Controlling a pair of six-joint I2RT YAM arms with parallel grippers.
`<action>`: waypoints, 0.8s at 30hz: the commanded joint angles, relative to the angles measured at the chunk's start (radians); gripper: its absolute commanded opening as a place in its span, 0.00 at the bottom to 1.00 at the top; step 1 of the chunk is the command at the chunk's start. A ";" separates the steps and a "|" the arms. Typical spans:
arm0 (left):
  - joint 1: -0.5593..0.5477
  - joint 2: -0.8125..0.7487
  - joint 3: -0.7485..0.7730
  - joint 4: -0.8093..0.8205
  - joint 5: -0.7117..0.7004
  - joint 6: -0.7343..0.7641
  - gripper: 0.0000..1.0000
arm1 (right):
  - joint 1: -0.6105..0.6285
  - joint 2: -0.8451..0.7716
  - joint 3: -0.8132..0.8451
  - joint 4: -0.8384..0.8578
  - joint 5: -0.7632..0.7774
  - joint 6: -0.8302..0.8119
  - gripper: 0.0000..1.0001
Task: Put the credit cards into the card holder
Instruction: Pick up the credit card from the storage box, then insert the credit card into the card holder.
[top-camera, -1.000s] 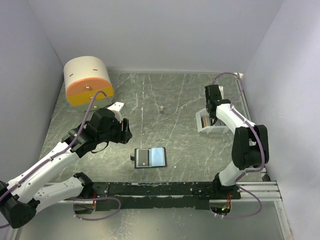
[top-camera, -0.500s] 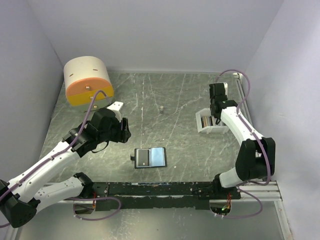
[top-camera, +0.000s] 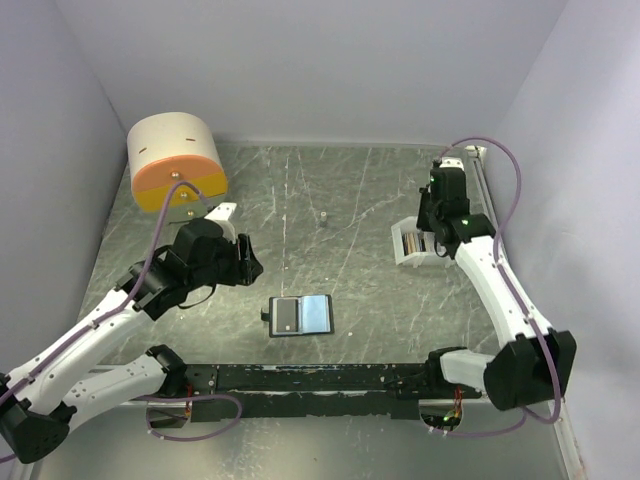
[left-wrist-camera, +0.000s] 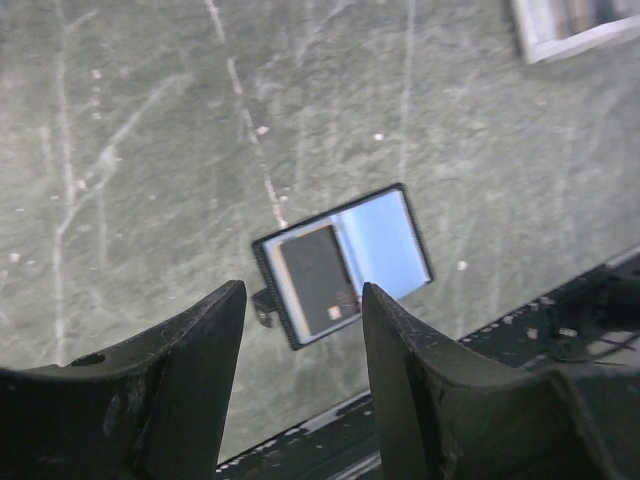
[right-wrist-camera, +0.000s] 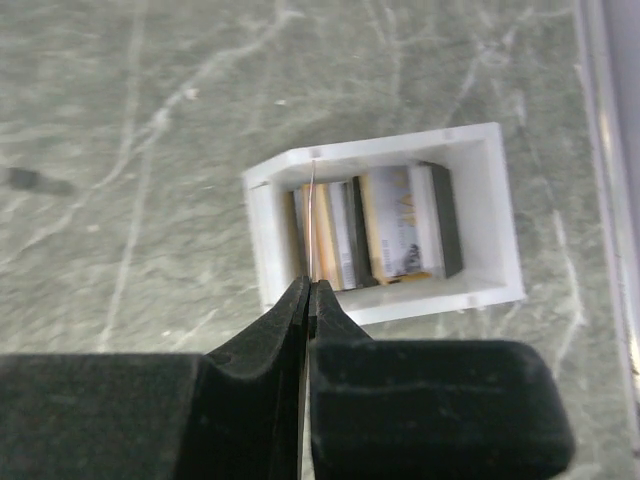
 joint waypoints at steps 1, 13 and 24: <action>0.007 -0.047 -0.024 0.098 0.165 -0.134 0.61 | 0.022 -0.103 -0.049 0.028 -0.200 0.068 0.00; 0.007 -0.059 -0.118 0.380 0.418 -0.364 0.60 | 0.200 -0.318 -0.259 0.262 -0.512 0.334 0.00; 0.007 -0.024 -0.245 0.592 0.533 -0.456 0.72 | 0.429 -0.419 -0.471 0.617 -0.641 0.622 0.00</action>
